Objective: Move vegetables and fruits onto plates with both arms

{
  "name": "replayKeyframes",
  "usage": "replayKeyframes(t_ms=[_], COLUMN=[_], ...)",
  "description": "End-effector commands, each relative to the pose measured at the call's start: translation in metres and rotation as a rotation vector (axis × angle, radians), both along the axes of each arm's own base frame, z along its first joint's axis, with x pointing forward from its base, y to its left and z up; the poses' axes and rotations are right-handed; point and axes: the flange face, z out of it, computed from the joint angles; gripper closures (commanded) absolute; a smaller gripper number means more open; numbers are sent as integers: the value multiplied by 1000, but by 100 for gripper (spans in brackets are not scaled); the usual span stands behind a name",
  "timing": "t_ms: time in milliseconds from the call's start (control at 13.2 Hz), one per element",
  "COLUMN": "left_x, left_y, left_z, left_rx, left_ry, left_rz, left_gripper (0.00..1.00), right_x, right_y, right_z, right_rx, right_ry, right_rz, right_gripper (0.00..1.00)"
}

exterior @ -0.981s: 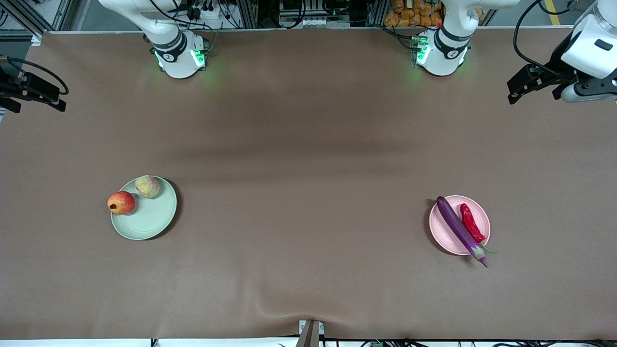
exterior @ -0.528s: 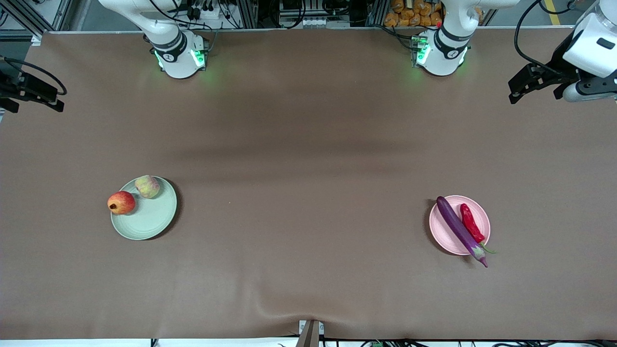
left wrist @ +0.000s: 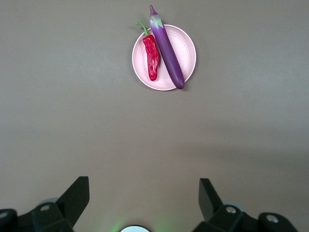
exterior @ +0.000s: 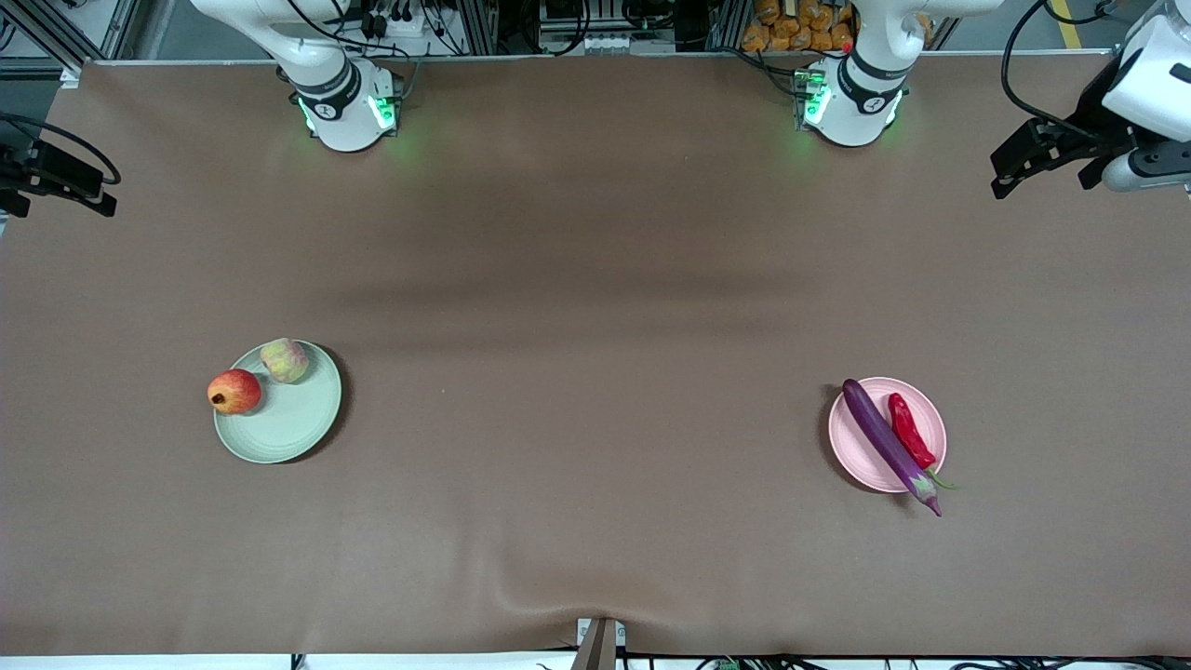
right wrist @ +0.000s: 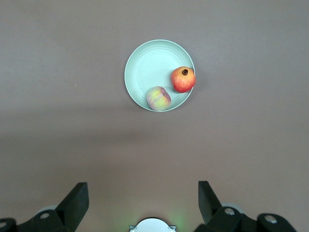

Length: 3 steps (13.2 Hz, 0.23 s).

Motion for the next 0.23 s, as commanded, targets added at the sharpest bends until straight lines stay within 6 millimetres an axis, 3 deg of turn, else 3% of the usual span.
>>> replayKeyframes(t_ms=[0, 151], left_x=[-7, -9], left_y=[3, 2], left_z=[18, 20], left_rx=[22, 22], left_ry=[5, 14], left_rz=[-2, -4], left_gripper=[0, 0], right_x=[-1, -1], right_y=[1, 0], right_z=[4, 4], right_rx=[-5, -4], right_ry=[-8, -8], right_rz=[-8, -9], right_gripper=[0, 0])
